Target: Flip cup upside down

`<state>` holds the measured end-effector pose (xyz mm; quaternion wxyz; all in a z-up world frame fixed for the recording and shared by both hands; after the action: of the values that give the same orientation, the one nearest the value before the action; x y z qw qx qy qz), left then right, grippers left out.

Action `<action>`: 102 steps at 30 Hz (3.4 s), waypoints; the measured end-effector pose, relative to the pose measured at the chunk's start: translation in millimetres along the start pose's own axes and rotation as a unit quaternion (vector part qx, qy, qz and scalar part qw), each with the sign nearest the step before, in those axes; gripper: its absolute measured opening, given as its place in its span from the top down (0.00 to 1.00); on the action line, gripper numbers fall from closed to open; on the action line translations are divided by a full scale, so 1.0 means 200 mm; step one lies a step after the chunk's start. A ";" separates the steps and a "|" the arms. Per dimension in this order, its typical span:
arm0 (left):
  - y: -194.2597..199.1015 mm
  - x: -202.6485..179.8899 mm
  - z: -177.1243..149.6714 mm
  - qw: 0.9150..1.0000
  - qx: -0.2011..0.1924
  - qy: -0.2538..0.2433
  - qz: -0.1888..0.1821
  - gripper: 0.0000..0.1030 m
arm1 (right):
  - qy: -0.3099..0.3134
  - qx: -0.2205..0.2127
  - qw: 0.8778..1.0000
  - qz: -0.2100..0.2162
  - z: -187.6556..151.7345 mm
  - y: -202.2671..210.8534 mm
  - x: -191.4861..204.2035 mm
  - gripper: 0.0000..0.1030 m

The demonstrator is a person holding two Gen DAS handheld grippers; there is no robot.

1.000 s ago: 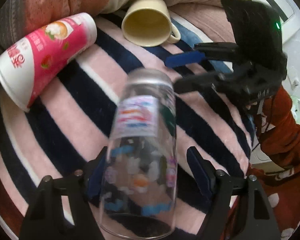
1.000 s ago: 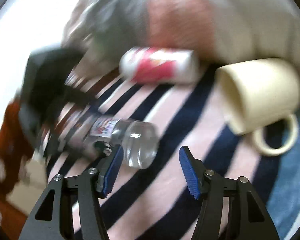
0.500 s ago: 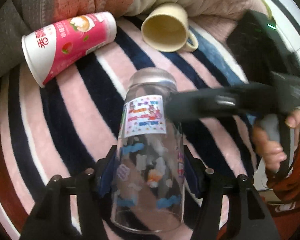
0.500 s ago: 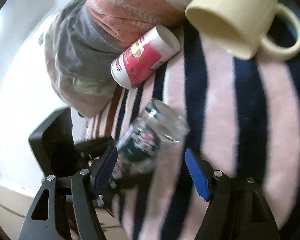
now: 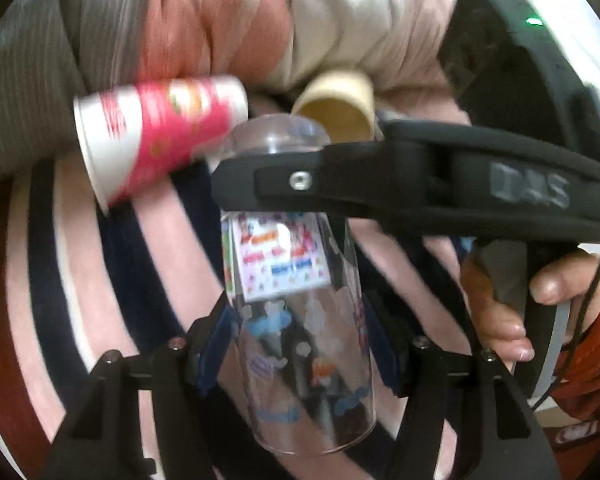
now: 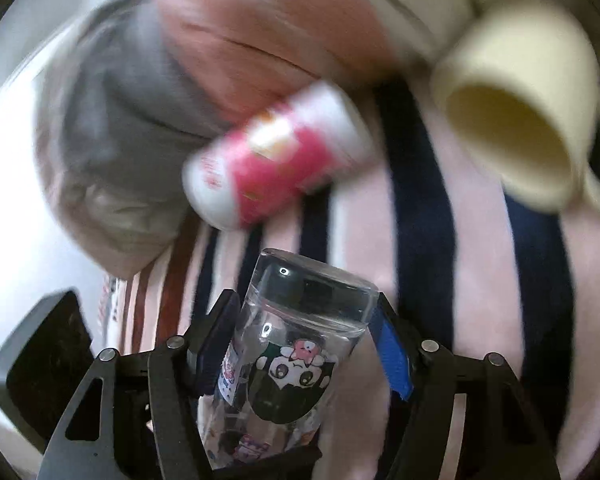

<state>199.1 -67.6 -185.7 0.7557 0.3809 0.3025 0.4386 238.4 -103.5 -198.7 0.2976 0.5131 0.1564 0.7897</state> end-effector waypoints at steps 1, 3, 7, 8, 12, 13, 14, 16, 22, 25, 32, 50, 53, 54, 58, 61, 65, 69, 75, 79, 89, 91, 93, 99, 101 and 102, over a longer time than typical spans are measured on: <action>0.02 0.01 0.03 1.000 -0.018 0.003 -0.004 0.43 | 0.050 -0.013 0.999 0.006 0.05 0.04 0.06 0.42; 0.07 0.03 0.05 0.998 -0.056 0.017 -0.020 0.44 | 0.119 -0.016 0.993 0.018 0.07 0.07 0.16 0.43; 0.12 0.00 -0.01 0.995 -0.089 0.005 -0.032 0.45 | 0.259 0.008 0.965 0.034 -0.04 0.12 0.32 0.44; 0.13 -0.02 -0.04 0.995 -0.095 0.003 -0.032 0.45 | 0.273 0.008 0.961 0.035 -0.07 0.13 0.34 0.44; 0.20 -0.03 -0.16 0.995 -0.095 -0.006 -0.036 0.43 | 0.308 0.016 0.950 0.056 -0.16 0.22 0.43 0.47; 0.21 -0.04 -0.19 0.995 -0.096 -0.008 -0.031 0.42 | 0.322 0.019 0.945 0.053 -0.18 0.22 0.46 0.47; 0.23 -0.05 -0.22 0.994 -0.101 -0.014 -0.023 0.42 | 0.336 0.020 0.940 0.049 -0.21 0.23 0.48 0.47; 0.25 -0.07 -0.26 0.994 -0.108 -0.024 -0.010 0.41 | 0.356 0.024 0.933 0.045 -0.28 0.23 0.51 0.47; 0.15 -0.13 -0.22 0.993 -0.118 -0.009 0.001 0.38 | 0.392 0.012 0.920 0.017 -0.39 0.27 0.53 0.47; 0.14 -0.11 -0.23 0.993 -0.117 0.001 0.000 0.38 | 0.401 0.011 0.916 0.009 -0.40 0.25 0.54 0.47; 0.13 -0.12 -0.22 0.994 -0.113 0.000 0.010 0.31 | 0.410 0.010 0.912 0.000 -0.41 0.24 0.55 0.47; 0.26 -0.05 -0.20 0.988 -0.138 0.007 0.067 0.12 | 0.384 0.001 0.923 0.015 -0.37 0.31 0.58 0.23; 0.37 -0.05 -0.19 0.982 -0.162 0.009 0.098 0.00 | 0.380 -0.024 0.924 0.029 -0.35 0.41 0.65 0.11; 0.41 -0.05 -0.19 0.980 -0.170 0.008 0.103 0.00 | 0.378 -0.031 0.925 0.029 -0.34 0.44 0.66 0.10; 0.59 -0.07 -0.19 0.975 -0.193 0.018 0.112 0.00 | 0.366 -0.070 0.928 0.027 -0.29 0.62 0.72 0.04; 0.74 -0.06 -0.19 0.969 -0.203 0.041 0.135 0.00 | 0.358 -0.085 0.930 0.009 -0.29 0.74 0.72 0.04; 0.85 -0.02 -0.21 0.964 -0.185 0.097 0.165 0.00 | 0.355 -0.094 0.929 -0.035 -0.30 0.86 0.68 0.04; 0.92 -0.01 -0.24 0.956 -0.169 0.137 0.197 0.00 | 0.343 -0.081 0.933 -0.071 -0.36 0.91 0.62 0.04; 0.97 0.00 -0.25 0.948 -0.169 0.151 0.223 0.00 | 0.334 -0.065 0.938 -0.066 -0.45 0.91 0.59 0.04; 0.98 0.00 -0.26 0.945 -0.165 0.149 0.240 0.00 | 0.331 -0.065 0.940 -0.062 -0.47 0.91 0.58 0.04; 0.97 0.00 -0.27 0.944 -0.158 0.150 0.248 0.00 | 0.329 -0.063 0.940 -0.064 -0.51 0.91 0.58 0.04; 0.97 0.00 -0.27 0.943 -0.159 0.150 0.250 0.00 | 0.328 -0.063 0.941 -0.063 -0.52 0.91 0.58 0.04; 0.97 0.00 -0.27 0.943 -0.159 0.149 0.252 0.00 | 0.325 -0.062 0.942 -0.060 -0.52 0.91 0.58 0.04; 0.96 -0.01 -0.27 0.943 -0.159 0.149 0.252 0.00 | 0.322 -0.063 0.943 -0.060 -0.52 0.91 0.57 0.04; 0.96 -0.01 -0.27 0.942 -0.155 0.147 0.257 0.00 | 0.323 -0.062 0.943 -0.059 -0.52 0.91 0.57 0.04; 0.96 -0.01 -0.27 0.942 -0.156 0.146 0.259 0.00 | 0.323 -0.063 0.942 -0.059 -0.52 0.91 0.57 0.04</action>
<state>72.1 10.5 -52.2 0.6134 0.2552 0.2288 0.7115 54.9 -166.7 -59.4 0.3090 0.2005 0.2246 0.9021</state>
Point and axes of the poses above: each gripper's, at about its wrist camera, not at the fingertips, and y roughly against the way its jaws point, x to its left, z to its top, the point moved 10 cm from there along -y, roughly the way its jaws point, and after that the axes turned 13 degrees about z, right-handed, at the moved point
